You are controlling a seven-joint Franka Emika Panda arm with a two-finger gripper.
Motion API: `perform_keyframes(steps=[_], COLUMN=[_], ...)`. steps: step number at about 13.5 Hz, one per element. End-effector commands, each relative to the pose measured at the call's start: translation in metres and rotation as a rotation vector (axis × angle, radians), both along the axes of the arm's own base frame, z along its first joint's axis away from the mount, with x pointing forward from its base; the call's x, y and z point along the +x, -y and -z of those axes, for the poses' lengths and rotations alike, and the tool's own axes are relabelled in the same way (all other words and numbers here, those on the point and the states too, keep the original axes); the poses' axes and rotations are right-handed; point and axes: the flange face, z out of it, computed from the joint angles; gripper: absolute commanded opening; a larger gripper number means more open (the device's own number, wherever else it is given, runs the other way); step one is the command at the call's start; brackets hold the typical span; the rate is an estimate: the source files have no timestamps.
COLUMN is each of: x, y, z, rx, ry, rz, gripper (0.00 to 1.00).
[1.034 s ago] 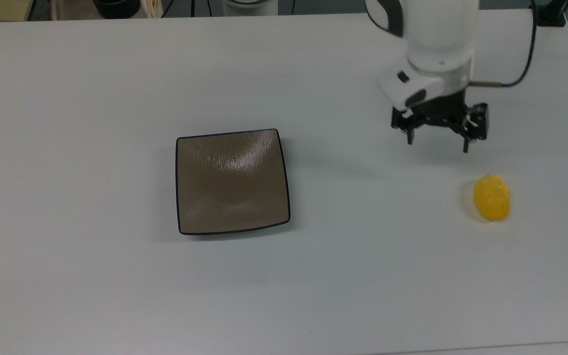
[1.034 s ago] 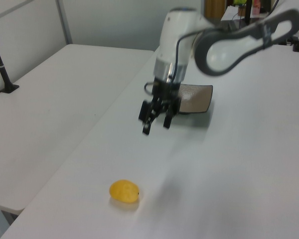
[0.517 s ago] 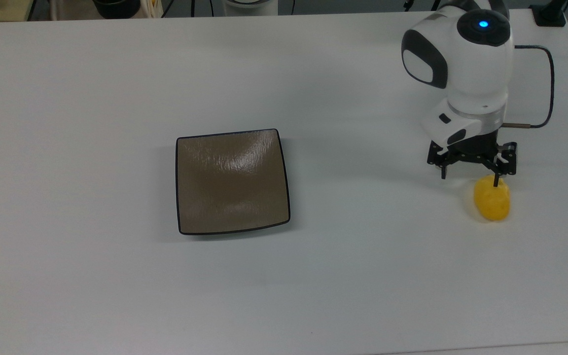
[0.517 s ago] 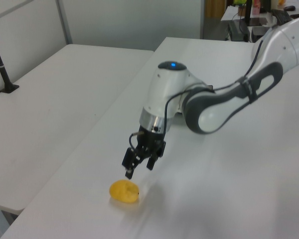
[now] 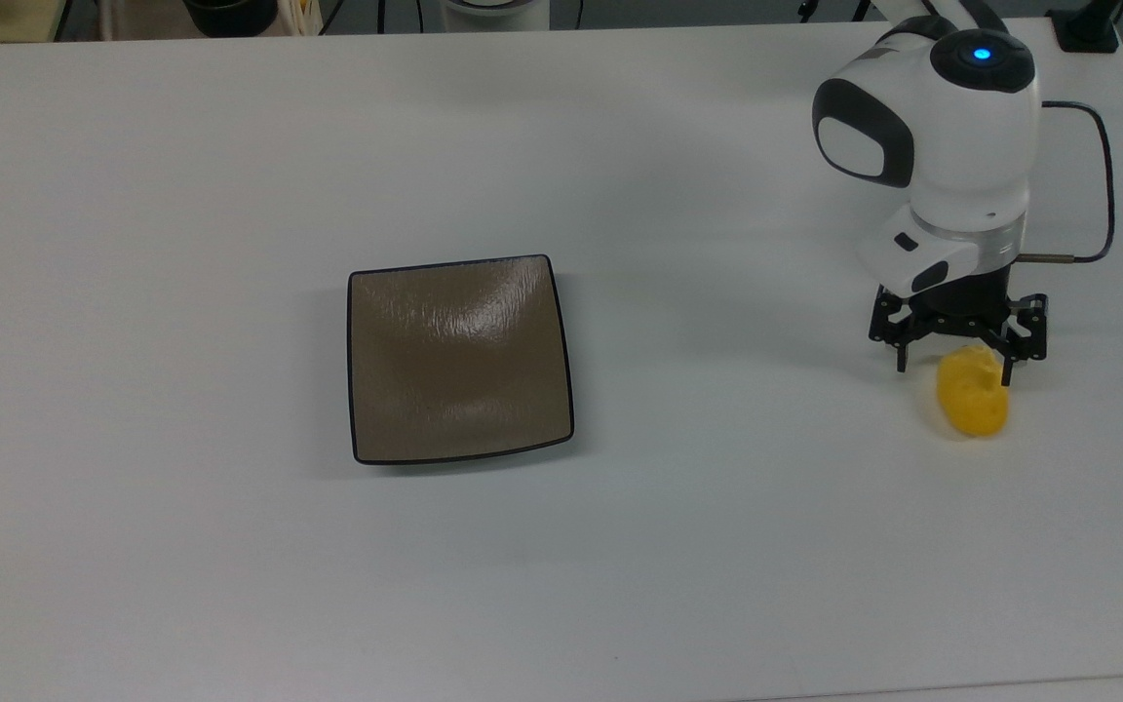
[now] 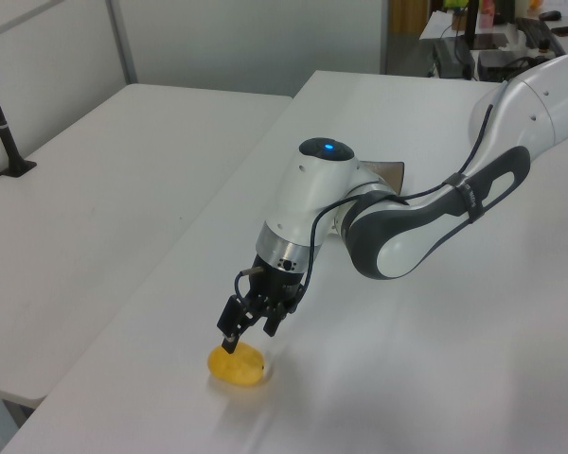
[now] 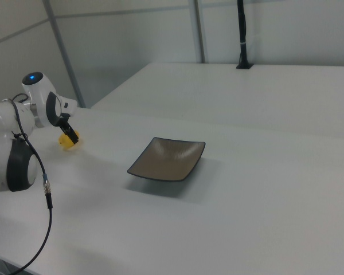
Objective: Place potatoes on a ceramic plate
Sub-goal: 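Lower the gripper around the yellow potato and close it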
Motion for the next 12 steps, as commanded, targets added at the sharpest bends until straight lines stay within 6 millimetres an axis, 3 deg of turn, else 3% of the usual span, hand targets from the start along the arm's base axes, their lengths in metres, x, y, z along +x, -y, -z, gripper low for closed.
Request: perform_keyframes(steps=[1, 5, 9, 10, 12], x=[0.002, -0.004, -0.006, -0.006, -0.006], y=[-0.008, -0.02, -0.03, -0.031, -0.03], z=[0.007, 0.027, 0.03, 0.031, 0.032], rx=[0.023, 0.013, 0.018, 0.008, -0.016], ry=[0.046, 0.108, 0.152, 0.162, 0.183], rz=[0.015, 0.012, 0.006, -0.001, -0.017], gripper=[1.0, 1.0, 1.0, 0.94, 0.62])
